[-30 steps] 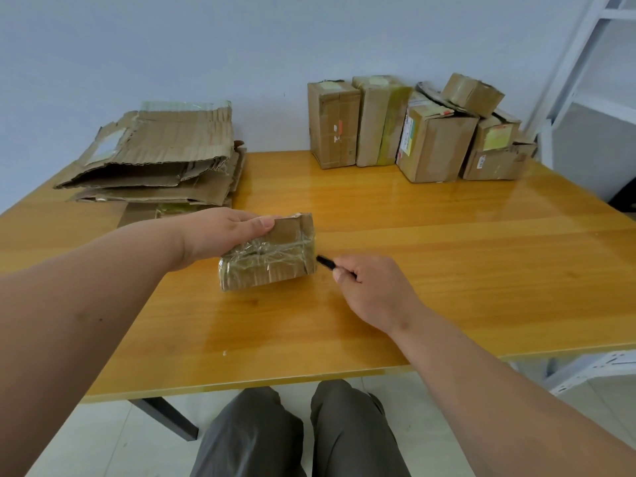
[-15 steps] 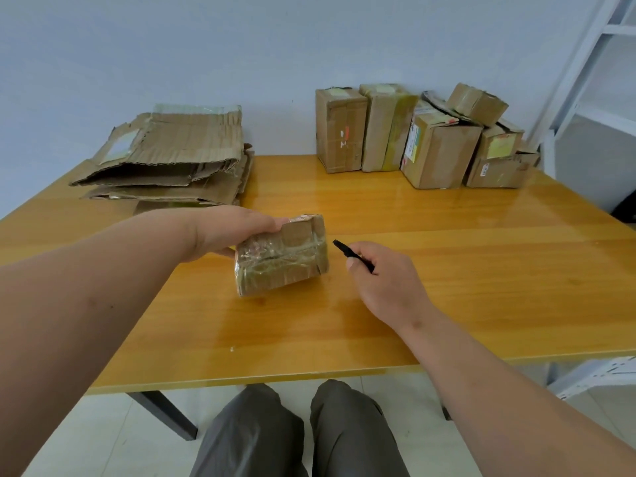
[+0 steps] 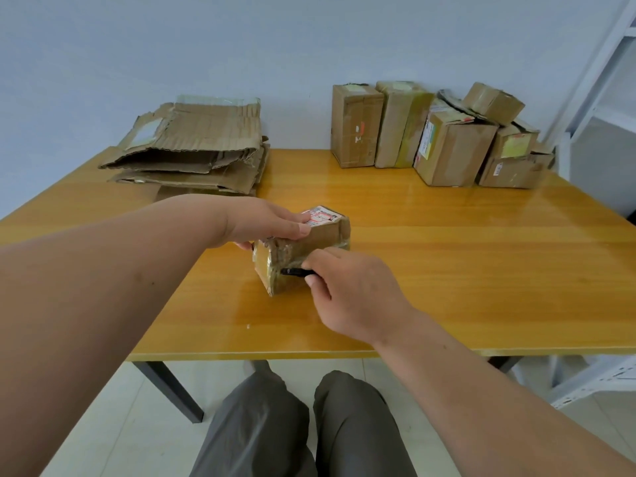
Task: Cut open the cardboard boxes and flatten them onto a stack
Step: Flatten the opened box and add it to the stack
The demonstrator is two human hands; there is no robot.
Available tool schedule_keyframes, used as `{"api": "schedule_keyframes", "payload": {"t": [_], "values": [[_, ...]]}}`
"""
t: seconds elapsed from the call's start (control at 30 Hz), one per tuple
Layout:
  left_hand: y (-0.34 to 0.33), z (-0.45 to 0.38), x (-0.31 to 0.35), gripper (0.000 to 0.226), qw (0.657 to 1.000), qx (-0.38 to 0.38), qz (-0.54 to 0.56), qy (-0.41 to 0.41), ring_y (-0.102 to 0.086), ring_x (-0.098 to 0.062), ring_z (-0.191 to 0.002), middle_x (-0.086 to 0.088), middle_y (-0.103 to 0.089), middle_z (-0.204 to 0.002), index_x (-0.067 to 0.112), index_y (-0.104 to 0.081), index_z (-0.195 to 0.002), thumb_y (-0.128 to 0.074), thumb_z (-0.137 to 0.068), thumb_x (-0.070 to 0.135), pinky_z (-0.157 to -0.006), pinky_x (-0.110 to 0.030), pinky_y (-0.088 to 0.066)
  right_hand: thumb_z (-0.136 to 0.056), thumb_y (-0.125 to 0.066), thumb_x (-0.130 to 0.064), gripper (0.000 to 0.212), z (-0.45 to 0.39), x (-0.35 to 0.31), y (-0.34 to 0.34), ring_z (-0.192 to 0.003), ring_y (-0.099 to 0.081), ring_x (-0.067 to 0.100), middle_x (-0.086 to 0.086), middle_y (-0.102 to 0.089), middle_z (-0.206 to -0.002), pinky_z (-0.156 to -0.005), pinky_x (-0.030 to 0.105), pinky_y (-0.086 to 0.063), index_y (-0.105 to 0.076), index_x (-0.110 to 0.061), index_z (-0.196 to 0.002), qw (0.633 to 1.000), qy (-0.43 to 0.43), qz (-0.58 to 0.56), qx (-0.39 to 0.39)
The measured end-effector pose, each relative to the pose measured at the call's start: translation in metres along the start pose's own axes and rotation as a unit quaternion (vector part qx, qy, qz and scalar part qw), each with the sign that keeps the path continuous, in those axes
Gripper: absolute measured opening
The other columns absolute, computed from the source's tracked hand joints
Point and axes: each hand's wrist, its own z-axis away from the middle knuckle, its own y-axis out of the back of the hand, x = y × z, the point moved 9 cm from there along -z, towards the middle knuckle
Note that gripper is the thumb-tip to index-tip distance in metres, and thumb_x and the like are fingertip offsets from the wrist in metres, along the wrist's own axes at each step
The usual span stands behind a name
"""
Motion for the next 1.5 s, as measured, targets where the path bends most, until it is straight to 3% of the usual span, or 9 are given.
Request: {"api": "schedule_keyframes", "payload": {"t": [0.17, 0.37, 0.6, 0.77, 0.93, 1.07, 1.23, 1.5], "values": [[0.000, 0.001, -0.002, 0.052, 1.000, -0.002, -0.005, 0.002, -0.050, -0.021, -0.119, -0.001, -0.050, -0.140, 0.053, -0.040, -0.141, -0.049, -0.090, 0.062, -0.094, -0.036, -0.046, -0.086, -0.053, -0.018, 0.016, -0.002, -0.008, -0.005, -0.046, -0.047, 0.018, -0.001, -0.055, -0.061, -0.036, 0.028, -0.037, -0.063, -0.014, -0.074, 1.000, -0.013, 0.026, 0.005], [0.002, -0.002, -0.003, 0.053, 1.000, 0.001, -0.014, -0.004, -0.047, -0.021, -0.122, -0.001, -0.047, -0.143, 0.053, -0.042, -0.140, -0.050, -0.089, 0.063, -0.097, -0.039, -0.048, -0.088, -0.046, -0.022, 0.025, -0.005, -0.005, 0.001, -0.044, -0.045, 0.017, -0.002, -0.054, -0.060, -0.039, 0.023, -0.027, -0.063, -0.016, -0.072, 0.999, -0.037, 0.032, 0.012], [0.003, -0.002, -0.001, 0.052, 1.000, 0.006, -0.029, -0.006, -0.048, -0.022, -0.119, -0.002, -0.046, -0.143, 0.051, -0.041, -0.142, -0.045, -0.091, 0.063, -0.090, -0.033, -0.051, -0.077, -0.058, -0.017, 0.012, -0.014, -0.008, 0.004, -0.042, -0.035, 0.017, 0.001, -0.054, -0.055, -0.043, 0.021, -0.024, -0.066, -0.014, -0.069, 0.998, -0.032, 0.056, 0.010], [0.004, -0.002, 0.000, 0.050, 0.999, 0.016, -0.042, -0.011, -0.053, -0.023, -0.116, -0.002, -0.048, -0.141, 0.051, -0.043, -0.141, -0.045, -0.092, 0.062, -0.091, -0.033, -0.051, -0.073, -0.066, -0.014, 0.005, -0.016, -0.005, 0.002, -0.041, -0.037, 0.019, 0.001, -0.053, -0.055, -0.043, 0.020, -0.024, -0.064, -0.014, -0.068, 0.996, -0.043, 0.076, -0.002], [0.005, -0.003, -0.002, 0.047, 0.999, 0.019, -0.033, -0.015, -0.055, -0.020, -0.111, 0.001, -0.052, -0.135, 0.053, -0.045, -0.138, -0.046, -0.092, 0.061, -0.091, -0.034, -0.053, -0.068, -0.068, -0.009, 0.020, -0.009, 0.021, 0.007, -0.038, -0.041, 0.025, 0.001, -0.047, -0.053, -0.041, 0.021, -0.020, -0.052, -0.016, -0.060, 0.990, -0.091, 0.104, 0.003], [0.006, -0.004, -0.003, 0.045, 0.999, 0.019, -0.019, -0.017, -0.054, -0.020, -0.112, 0.002, -0.053, -0.133, 0.052, -0.047, -0.136, -0.046, -0.092, 0.060, -0.094, -0.036, -0.052, -0.061, -0.076, -0.006, 0.023, -0.002, 0.048, 0.017, -0.036, -0.037, 0.026, 0.002, -0.047, -0.052, -0.045, 0.015, -0.012, -0.056, -0.015, -0.060, 0.982, -0.134, 0.130, -0.002], [0.006, -0.004, -0.004, 0.048, 1.000, 0.013, -0.016, -0.014, -0.054, -0.020, -0.113, 0.001, -0.053, -0.133, 0.051, -0.046, -0.138, -0.047, -0.091, 0.060, -0.096, -0.038, -0.052, -0.066, -0.076, -0.008, 0.020, -0.001, 0.063, 0.021, -0.038, -0.045, 0.029, 0.004, -0.049, -0.054, -0.047, 0.015, -0.008, -0.058, -0.014, -0.062, 0.980, -0.131, 0.151, -0.013], [0.006, -0.004, -0.001, 0.049, 0.999, 0.017, -0.034, -0.011, -0.054, -0.022, -0.115, -0.001, -0.054, -0.134, 0.049, -0.046, -0.139, -0.045, -0.092, 0.061, -0.097, -0.040, -0.052, -0.068, -0.076, -0.007, 0.017, 0.001, 0.071, 0.030, -0.038, -0.041, 0.028, 0.003, -0.046, -0.054, -0.046, 0.015, -0.010, -0.060, -0.013, -0.065, 0.978, -0.120, 0.169, 0.002]]}}
